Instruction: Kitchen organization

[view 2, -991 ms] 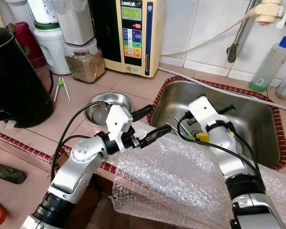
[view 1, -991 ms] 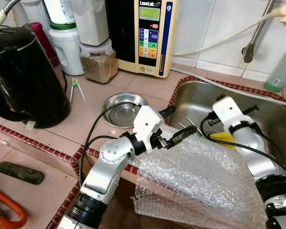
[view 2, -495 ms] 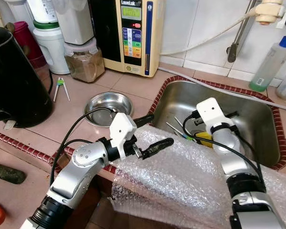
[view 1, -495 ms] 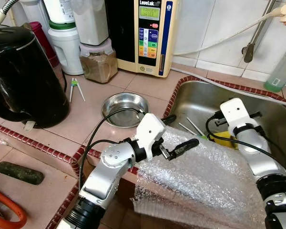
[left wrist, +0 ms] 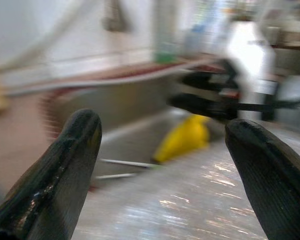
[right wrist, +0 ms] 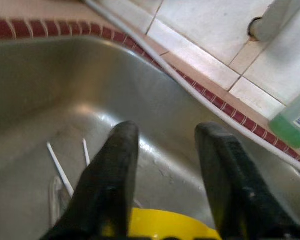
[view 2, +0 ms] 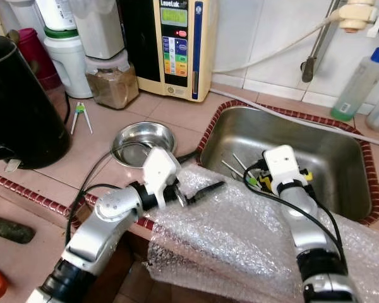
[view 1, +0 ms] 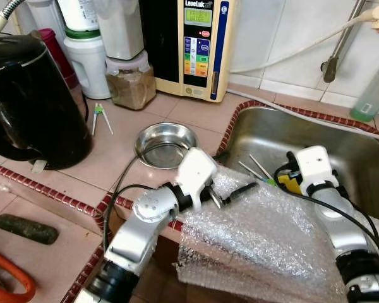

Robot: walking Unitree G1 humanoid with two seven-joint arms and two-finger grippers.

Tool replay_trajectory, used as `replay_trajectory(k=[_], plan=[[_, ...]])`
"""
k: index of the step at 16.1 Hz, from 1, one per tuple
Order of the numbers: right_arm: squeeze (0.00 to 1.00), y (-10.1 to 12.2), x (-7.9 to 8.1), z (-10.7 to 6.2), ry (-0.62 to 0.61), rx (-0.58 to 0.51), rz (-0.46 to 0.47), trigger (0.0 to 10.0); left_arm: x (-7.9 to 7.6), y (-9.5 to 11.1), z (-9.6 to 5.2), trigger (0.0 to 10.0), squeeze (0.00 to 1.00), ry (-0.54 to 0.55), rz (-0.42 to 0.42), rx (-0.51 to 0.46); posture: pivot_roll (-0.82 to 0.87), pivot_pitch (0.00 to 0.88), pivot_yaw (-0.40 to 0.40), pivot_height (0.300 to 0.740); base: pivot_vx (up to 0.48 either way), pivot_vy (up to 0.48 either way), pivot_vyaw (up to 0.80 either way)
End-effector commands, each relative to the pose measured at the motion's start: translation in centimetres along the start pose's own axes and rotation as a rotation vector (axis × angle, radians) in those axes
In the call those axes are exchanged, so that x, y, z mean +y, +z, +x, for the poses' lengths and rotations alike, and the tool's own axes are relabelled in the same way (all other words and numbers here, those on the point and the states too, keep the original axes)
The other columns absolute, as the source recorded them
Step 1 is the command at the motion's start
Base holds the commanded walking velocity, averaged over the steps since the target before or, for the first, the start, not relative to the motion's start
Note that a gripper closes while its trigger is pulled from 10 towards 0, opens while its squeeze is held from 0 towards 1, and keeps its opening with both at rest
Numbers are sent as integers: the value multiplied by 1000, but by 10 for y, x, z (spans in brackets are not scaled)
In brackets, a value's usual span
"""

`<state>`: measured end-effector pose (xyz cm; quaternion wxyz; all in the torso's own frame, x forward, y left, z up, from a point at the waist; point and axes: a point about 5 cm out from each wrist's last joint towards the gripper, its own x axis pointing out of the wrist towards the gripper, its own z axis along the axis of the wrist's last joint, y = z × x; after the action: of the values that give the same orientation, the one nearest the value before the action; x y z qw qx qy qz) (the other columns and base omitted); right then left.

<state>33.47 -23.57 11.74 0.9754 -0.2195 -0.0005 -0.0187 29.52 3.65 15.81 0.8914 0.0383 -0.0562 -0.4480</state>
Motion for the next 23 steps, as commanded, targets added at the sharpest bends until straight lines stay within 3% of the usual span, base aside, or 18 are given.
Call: replay_trajectory(k=[1,7,9,12,15,19,20,21,23], plan=[[1000,7,-4,0,-23,-29,36,10000,10,7,1,10000,1000,63,26,-28,8,82,28,740,0,0,0],[1000,28,17,-9,45,-115,71,10000,46,15,-6,10000,1000,346,20,-51,16,87,6,740,0,0,0],[1000,35,35,-14,143,-151,100,10000,65,14,-16,10000,1000,542,34,-38,32,106,6,740,0,0,0],[1000,39,41,-17,162,-153,126,10000,85,10,-28,10000,1000,749,-65,-31,37,111,3,740,0,0,0],[1000,42,52,-21,223,-149,131,10000,91,1,-36,10000,1000,840,-114,-2,39,109,-3,740,0,0,0],[1000,43,59,-24,266,-150,112,10000,98,2,-37,10000,1000,876,-103,3,39,103,-1,740,0,0,0],[1000,43,59,-24,267,-146,113,10000,98,1,-36,10000,918,877,-113,7,39,103,-1,740,0,0,0],[1000,44,60,-26,274,-144,115,10000,99,-1,-36,10000,0,885,-126,28,32,94,6,740,0,0,0],[1000,44,61,-26,276,-141,118,10000,102,-7,-37,10000,0,898,-155,67,30,90,13,740,0,0,0]])
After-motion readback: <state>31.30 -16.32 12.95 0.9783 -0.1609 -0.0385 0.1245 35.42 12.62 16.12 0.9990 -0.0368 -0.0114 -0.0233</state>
